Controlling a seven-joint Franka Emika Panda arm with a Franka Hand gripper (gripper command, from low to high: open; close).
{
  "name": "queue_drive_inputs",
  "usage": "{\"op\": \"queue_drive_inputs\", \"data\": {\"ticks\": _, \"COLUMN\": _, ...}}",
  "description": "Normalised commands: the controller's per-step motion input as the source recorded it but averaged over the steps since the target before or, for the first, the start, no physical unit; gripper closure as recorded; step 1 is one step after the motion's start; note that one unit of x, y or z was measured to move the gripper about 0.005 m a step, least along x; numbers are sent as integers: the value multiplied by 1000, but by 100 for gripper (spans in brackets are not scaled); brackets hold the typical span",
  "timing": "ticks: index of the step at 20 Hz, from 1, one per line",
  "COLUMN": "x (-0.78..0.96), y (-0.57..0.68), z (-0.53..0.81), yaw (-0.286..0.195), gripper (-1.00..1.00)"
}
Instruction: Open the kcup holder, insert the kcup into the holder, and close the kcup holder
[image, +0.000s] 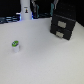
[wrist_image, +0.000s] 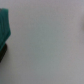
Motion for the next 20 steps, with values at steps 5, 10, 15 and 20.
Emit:
{"op": "queue_drive_inputs", "data": {"ticks": 5, "x": -423, "y": 593, "z": 75, "yaw": -177, "gripper": -100}}
{"op": "queue_drive_inputs", "data": {"ticks": 10, "x": -384, "y": 608, "z": 52, "yaw": -190, "gripper": -100}}
{"op": "queue_drive_inputs", "data": {"ticks": 15, "x": -338, "y": 649, "z": 12, "yaw": -194, "gripper": -100}}
{"op": "queue_drive_inputs", "data": {"ticks": 20, "x": -321, "y": 668, "z": 12, "yaw": -191, "gripper": -100}}
